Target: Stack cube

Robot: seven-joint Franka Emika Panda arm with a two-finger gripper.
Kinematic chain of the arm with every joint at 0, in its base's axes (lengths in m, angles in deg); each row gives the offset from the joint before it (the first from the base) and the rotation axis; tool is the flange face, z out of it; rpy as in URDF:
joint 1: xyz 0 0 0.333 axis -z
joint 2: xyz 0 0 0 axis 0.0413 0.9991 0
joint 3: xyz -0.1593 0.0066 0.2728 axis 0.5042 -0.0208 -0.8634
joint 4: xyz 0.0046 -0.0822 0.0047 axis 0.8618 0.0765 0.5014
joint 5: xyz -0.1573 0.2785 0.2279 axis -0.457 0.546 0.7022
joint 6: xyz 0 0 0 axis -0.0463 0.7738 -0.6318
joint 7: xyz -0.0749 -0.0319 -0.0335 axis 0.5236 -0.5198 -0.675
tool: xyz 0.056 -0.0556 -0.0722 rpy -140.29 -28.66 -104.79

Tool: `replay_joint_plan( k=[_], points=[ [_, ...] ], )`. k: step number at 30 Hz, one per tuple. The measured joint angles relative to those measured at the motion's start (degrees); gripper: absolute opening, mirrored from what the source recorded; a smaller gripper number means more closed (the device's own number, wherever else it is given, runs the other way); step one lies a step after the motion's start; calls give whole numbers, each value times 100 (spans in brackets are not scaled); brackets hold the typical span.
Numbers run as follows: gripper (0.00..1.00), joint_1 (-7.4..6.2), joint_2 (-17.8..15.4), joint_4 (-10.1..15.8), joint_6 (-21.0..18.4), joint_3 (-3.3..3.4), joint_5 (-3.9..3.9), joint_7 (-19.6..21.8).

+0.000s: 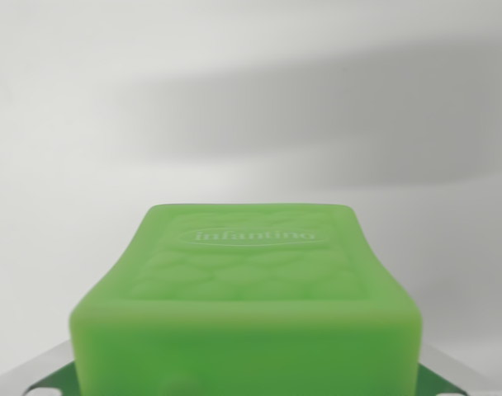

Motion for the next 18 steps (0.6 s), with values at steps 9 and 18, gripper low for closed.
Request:
replay_joint_plan(
  k=[9, 18],
  points=[
    [0, 53, -252, 352, 100, 0, -4, -335],
    [0, 102, -520, 715, 192, 9, -7, -689]
  ],
)
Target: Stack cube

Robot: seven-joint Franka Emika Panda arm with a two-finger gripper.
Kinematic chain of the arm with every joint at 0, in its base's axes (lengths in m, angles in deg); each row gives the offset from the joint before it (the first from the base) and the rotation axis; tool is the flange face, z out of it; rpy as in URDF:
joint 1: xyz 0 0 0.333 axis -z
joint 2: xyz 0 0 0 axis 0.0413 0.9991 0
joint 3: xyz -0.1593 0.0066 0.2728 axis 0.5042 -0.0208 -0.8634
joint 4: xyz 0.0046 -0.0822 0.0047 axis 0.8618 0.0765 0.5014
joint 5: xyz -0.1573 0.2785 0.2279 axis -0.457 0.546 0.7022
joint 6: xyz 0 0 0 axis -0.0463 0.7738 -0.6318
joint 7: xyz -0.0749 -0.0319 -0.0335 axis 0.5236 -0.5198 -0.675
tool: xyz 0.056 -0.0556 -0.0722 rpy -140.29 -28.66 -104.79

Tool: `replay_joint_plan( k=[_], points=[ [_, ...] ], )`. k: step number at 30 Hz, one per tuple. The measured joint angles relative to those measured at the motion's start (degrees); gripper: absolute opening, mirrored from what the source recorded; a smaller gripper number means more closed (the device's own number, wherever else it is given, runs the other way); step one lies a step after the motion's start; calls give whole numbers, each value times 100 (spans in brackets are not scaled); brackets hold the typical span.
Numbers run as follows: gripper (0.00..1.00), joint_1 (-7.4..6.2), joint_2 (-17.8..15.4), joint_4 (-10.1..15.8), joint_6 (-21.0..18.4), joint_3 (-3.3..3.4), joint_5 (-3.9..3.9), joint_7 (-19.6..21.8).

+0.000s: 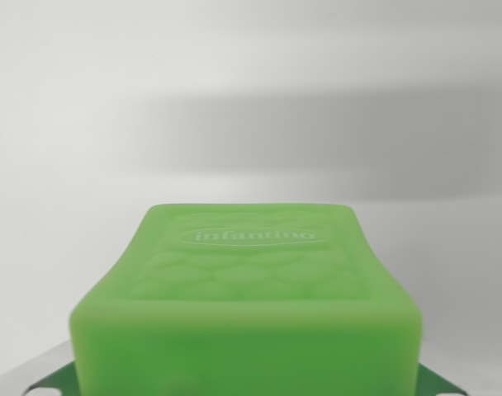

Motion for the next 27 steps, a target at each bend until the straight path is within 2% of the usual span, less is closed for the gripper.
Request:
replay_joint_plan(
  k=[16, 27],
  points=[
    [0, 94, -454, 596, 138, 21, -7, -622],
    [0, 134, -780, 996, 212, 65, -12, -1057]
  ],
)
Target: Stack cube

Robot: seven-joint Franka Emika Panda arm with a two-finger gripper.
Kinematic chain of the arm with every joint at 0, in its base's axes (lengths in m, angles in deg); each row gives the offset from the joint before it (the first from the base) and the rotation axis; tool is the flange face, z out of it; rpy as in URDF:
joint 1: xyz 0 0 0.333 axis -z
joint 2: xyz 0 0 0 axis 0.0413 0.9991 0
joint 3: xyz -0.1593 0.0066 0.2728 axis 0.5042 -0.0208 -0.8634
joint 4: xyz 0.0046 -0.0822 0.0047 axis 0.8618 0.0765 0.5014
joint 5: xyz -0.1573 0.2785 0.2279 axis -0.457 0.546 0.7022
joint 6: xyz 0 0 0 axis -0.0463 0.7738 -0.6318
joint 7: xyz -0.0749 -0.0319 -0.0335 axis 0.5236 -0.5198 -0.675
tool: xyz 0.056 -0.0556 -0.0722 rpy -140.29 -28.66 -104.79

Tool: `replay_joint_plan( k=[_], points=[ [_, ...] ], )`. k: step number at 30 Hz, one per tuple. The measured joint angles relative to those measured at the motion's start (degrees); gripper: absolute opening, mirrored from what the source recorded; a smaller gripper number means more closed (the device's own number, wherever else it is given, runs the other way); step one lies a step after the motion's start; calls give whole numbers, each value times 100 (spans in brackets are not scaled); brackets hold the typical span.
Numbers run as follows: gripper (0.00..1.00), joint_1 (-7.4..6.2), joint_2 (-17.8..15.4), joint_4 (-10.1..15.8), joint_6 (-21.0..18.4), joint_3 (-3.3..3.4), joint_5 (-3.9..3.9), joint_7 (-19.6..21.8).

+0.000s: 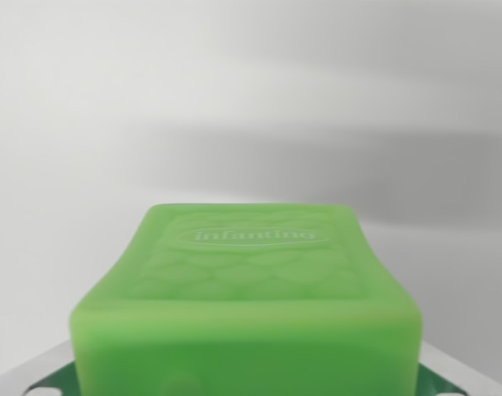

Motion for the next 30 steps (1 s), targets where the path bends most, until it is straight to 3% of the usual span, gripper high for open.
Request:
replay_joint_plan(
  k=[30],
  points=[
    [0, 110, -865, 978, 109, 170, -75, -1123]
  ],
)
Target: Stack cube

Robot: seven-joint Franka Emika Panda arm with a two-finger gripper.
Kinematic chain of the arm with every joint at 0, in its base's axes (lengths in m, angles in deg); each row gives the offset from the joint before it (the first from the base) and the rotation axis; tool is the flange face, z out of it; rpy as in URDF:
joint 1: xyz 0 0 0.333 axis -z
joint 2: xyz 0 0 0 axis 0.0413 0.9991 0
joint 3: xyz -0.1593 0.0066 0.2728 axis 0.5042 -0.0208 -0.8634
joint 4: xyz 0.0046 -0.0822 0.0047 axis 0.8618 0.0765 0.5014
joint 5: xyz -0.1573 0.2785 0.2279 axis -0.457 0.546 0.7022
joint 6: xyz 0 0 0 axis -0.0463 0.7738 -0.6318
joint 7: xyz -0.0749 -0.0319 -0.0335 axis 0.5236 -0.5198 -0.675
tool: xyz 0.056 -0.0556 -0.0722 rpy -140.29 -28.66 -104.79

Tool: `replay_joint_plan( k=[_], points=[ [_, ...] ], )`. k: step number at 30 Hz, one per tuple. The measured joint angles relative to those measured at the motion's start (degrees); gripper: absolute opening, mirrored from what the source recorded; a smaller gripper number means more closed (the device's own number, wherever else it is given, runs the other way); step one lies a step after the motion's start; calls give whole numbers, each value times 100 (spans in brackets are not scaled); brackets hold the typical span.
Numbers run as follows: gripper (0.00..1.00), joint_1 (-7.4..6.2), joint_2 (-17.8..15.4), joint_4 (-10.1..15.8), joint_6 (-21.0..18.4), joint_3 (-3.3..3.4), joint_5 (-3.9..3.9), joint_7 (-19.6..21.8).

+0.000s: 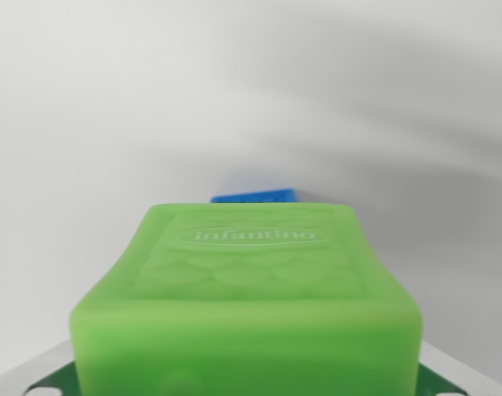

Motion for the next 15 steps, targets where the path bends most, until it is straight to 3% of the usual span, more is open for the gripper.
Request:
replay_joint_plan(
  k=[15],
  points=[
    [0, 49, -435, 441, 9, 114, -78, -523]
  ],
)
